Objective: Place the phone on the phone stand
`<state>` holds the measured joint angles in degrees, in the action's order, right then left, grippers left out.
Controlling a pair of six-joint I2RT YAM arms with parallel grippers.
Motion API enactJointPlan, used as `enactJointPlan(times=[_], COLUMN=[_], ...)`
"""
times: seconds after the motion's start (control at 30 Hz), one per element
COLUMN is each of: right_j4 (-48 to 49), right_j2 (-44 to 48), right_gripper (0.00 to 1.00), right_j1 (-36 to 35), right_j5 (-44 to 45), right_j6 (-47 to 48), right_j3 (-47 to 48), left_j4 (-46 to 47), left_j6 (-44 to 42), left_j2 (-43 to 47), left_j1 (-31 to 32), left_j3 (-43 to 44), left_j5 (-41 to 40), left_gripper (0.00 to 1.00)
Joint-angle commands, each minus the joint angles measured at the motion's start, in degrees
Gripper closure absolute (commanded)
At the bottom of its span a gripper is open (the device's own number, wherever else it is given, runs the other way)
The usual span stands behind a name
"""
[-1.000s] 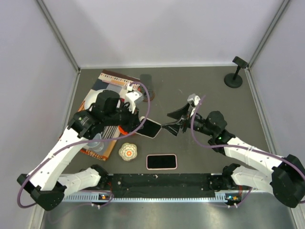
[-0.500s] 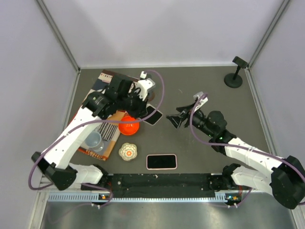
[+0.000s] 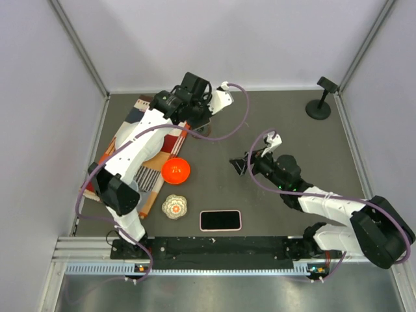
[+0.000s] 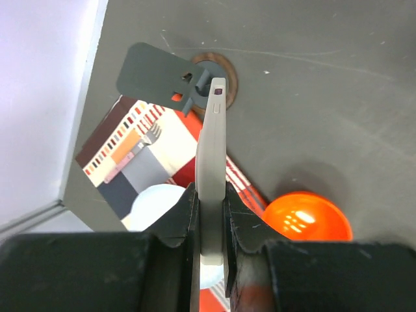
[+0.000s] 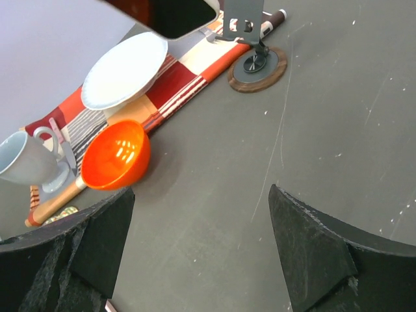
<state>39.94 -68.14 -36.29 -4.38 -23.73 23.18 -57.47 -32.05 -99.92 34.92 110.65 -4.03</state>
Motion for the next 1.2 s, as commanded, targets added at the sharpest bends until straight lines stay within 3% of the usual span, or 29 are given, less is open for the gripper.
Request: enactJointPlan(times=[0.0, 0.1, 0.23, 0.4, 0.5, 0.6, 1.17], right_j4=[9.1, 16.4, 6.3, 11.6, 12.1, 11.5, 10.9], right_j2=[-0.3, -1.3, 0.3, -1.6, -6.0, -8.4, -10.3], right_gripper=[0.16, 0.19, 0.21, 0.20, 0.21, 0.22, 0.22], right_j1=[0.3, 0.3, 0.3, 0.3, 0.4, 0.3, 0.3], right_j5=[-3.5, -12.2, -17.3, -16.8, -19.2, -19.8, -19.0], right_j6=[-0.3, -0.6, -1.8, -4.5, -5.6, -6.2, -7.5], right_j3=[-1.6, -4.5, -1.8, -3.8, -1.2, 0.9, 2.0], left_j4=[1.0, -3.5, -8.3, -18.6, -22.8, -21.7, -16.7], left_j6=[-14.3, -20.6, -26.8, -32.5, -34.5, -36.0, -41.7], left_j2=[-1.8, -4.1, -7.7, -11.7, -14.3, -14.1, -21.8], left_j1=[-5.3, -7.4, -10.5, -12.9, -13.6, -14.3, -13.6], left_j3=[6.7, 10.4, 14.9, 22.6, 27.3, 26.6, 28.3], left_j5=[2.8, 7.4, 13.0, 25.1, 24.9, 22.4, 19.9], left_gripper=[1.00, 1.00, 1.00, 1.00, 1.00, 1.00, 1.00])
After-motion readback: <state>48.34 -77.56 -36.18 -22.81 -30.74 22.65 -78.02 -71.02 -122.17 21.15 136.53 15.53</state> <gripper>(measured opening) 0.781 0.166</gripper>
